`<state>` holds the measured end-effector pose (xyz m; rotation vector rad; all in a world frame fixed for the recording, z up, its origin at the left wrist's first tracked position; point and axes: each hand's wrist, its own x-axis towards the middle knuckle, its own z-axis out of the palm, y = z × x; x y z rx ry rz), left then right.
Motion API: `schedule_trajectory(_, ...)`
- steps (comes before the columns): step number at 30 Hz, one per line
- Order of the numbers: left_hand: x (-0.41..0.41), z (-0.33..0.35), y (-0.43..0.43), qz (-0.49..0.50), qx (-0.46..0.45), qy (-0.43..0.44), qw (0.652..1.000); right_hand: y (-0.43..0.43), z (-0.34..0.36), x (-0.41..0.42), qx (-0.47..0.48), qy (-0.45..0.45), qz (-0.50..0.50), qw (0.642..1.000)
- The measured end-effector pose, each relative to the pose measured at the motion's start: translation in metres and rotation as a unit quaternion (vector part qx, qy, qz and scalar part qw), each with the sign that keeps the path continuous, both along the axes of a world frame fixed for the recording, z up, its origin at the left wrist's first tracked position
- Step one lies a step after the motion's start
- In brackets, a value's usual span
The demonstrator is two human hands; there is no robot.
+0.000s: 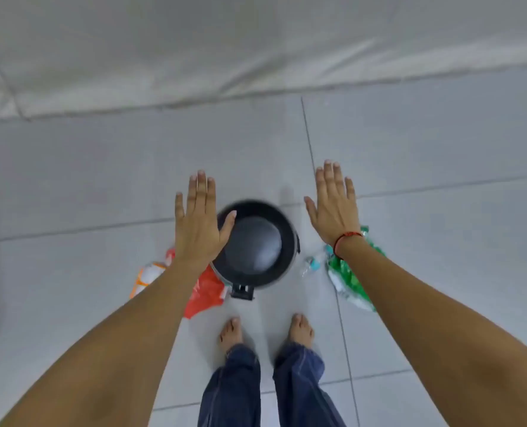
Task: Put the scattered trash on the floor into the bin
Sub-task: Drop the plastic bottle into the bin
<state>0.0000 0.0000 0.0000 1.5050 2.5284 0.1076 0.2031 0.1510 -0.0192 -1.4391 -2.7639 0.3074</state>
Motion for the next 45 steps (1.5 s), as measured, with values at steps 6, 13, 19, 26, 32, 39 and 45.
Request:
schedule_trajectory(6,0.027,-0.174,-0.049,0.028,-0.035,-0.001,0.999,-0.057,-0.201,0.069,-0.155,-0.113,-0.115,0.975)
schedule_trajectory(13,0.032,-0.210,-0.054,0.136,0.020,-0.034,0.990,-0.085,-0.292,0.059,-0.309,0.007,-0.438,0.844)
schedule_trajectory(19,0.033,-0.210,-0.052,0.142,-0.005,-0.021,0.990,-0.070,-0.298,0.042,-0.292,0.044,-0.503,0.812)
schedule_trajectory(26,0.031,-0.205,-0.048,0.148,-0.046,-0.027,0.988,-0.053,-0.172,0.037,-0.084,0.315,-0.505,0.799)
schedule_trajectory(32,0.030,-0.203,-0.049,0.148,-0.047,-0.042,0.987,-0.116,-0.116,-0.032,-0.173,0.260,-0.197,0.929)
schedule_trajectory(39,0.032,-0.208,-0.052,0.150,-0.023,-0.045,0.987,-0.107,-0.203,-0.074,-0.325,-0.090,-0.064,0.939)
schedule_trajectory(45,0.031,-0.205,-0.049,0.150,-0.032,-0.044,0.987,-0.067,-0.152,-0.036,-0.038,0.267,-0.130,0.954)
